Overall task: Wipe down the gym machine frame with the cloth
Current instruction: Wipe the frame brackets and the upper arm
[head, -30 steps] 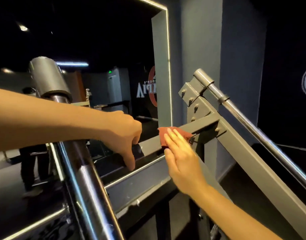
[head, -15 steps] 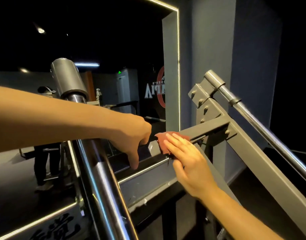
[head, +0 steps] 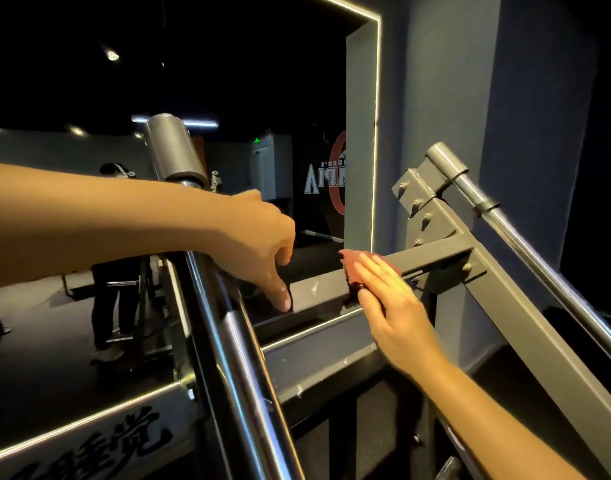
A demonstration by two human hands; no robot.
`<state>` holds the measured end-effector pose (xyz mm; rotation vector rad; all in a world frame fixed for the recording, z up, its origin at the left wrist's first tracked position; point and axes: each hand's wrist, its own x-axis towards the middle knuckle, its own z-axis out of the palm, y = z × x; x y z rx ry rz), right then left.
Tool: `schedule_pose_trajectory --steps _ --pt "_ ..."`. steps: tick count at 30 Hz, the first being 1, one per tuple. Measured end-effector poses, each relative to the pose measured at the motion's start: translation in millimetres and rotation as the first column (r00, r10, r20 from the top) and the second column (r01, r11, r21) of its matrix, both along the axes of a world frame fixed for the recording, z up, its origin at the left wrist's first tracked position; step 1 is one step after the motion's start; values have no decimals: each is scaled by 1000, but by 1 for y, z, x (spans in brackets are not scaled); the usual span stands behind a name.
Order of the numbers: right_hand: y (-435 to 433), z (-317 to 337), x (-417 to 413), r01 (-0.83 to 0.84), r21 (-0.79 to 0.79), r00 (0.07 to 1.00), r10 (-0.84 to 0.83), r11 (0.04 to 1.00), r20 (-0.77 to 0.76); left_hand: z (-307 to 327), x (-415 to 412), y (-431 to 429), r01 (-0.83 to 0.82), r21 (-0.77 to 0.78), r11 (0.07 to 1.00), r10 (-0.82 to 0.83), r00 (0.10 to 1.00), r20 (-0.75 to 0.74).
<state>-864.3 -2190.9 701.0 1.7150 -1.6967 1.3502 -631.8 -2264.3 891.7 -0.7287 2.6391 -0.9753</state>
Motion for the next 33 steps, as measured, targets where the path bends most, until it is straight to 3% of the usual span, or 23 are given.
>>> schedule_pose_trajectory --steps 2,3,6,8,9,13,16,19,24,26,30,31,33 --pt "-4 -4 5 44 2 989 -44 999 142 6 9 0 60 -19 998 -61 997 -43" --pt "-2 -1 21 47 6 989 -48 999 139 6 18 2 98 -36 994 -101 992 -78" --pt "6 -11 74 -155 61 985 159 986 -69 -1 44 2 247 -48 968 -252 951 -181" --pt "12 -7 61 -187 68 961 197 980 -195 -10 54 0 335 -40 942 -334 913 -233" --pt "10 -4 43 -145 37 971 149 989 -189 -13 57 -1 374 -44 926 -372 889 -268" --pt "4 0 19 40 -12 987 -38 999 155 -29 66 -10 504 -141 852 -518 777 -357" --pt "3 -10 66 -100 -14 995 99 995 -30 -36 63 -13 558 -212 802 -595 718 -361" --pt "7 -2 54 -189 65 948 199 980 -249 -38 63 -15 566 -235 791 -610 698 -374" --pt "3 3 10 51 -89 998 -49 995 25 -42 62 -17 589 -230 775 -624 655 -426" --pt "-1 -2 40 15 -126 1000 -17 992 -18 -43 61 -17 589 -231 774 -623 647 -440" --pt "1 2 63 -167 -69 947 141 984 -289 -42 60 -20 604 -247 758 -644 633 -430" --pt "-1 4 51 -144 -75 946 115 987 -304 -43 60 -20 609 -244 755 -647 628 -433" --pt "-1 13 24 -16 -140 986 -7 990 -166 -43 60 -21 618 -234 750 -646 612 -455"
